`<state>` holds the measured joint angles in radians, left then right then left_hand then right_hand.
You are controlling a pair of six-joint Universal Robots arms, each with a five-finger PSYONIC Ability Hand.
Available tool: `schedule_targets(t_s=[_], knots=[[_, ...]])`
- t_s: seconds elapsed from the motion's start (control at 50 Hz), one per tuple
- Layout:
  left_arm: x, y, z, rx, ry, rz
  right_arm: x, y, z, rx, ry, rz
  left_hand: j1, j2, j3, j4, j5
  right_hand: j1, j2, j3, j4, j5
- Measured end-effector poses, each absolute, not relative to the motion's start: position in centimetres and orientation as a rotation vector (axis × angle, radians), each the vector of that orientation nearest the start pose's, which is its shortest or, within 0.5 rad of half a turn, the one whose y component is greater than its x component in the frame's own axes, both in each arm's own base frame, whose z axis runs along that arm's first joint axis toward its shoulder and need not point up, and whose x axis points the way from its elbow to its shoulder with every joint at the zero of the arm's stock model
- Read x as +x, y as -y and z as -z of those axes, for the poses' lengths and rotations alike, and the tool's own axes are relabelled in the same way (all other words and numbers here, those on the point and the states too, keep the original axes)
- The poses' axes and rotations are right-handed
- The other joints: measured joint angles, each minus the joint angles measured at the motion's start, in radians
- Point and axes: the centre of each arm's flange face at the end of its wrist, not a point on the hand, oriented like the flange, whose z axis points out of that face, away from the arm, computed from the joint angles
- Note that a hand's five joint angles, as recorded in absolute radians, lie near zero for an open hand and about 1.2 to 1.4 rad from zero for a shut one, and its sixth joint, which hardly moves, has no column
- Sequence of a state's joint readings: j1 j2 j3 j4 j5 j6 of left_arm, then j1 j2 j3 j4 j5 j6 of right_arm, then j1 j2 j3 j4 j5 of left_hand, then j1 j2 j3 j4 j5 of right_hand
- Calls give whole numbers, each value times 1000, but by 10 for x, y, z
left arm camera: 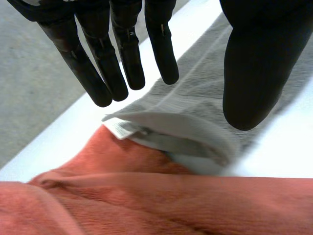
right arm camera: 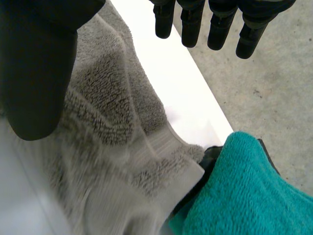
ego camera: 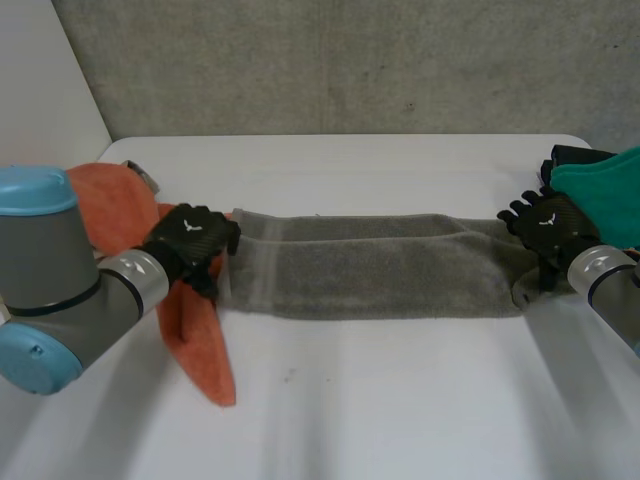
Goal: Fold the laundry.
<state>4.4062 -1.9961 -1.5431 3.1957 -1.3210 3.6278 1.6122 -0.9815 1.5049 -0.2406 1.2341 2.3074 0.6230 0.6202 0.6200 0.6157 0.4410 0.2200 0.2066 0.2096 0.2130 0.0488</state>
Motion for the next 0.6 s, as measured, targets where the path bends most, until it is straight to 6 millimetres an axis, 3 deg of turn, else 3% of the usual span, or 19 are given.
schedule_targets(t_s=[0.12, 0.16, 0.24, 0.38, 0.54, 0.6], knots=[[-243, 310, -192, 1171, -2251, 1929, 177, 374, -143, -1414, -2263, 2024, -190, -170, -172, -179, -182, 0, 0, 0, 0, 0], [-237, 321, -196, 1162, -2201, 1934, 176, 374, -143, -1409, -2267, 2022, -333, -324, -324, -326, -331, 0, 0, 0, 0, 0], [-224, 341, -196, 1172, -2130, 1902, 176, 374, -142, -1409, -2270, 2017, -405, -405, -396, -404, -388, 0, 0, 0, 0, 0], [-204, 369, -176, 1283, -2048, 1779, 177, 373, -141, -1415, -2271, 2010, -409, -414, -403, -411, -389, 0, 0, 0, 0, 0], [-201, 381, -146, 1415, -2031, 1708, 177, 373, -140, -1416, -2273, 2005, -394, -380, -386, -384, -381, 0, 0, 0, 0, 0], [-201, 384, -134, 1447, -2029, 1682, 177, 372, -139, -1417, -2274, 2003, -274, -286, -291, -280, -281, 0, 0, 0, 0, 0]])
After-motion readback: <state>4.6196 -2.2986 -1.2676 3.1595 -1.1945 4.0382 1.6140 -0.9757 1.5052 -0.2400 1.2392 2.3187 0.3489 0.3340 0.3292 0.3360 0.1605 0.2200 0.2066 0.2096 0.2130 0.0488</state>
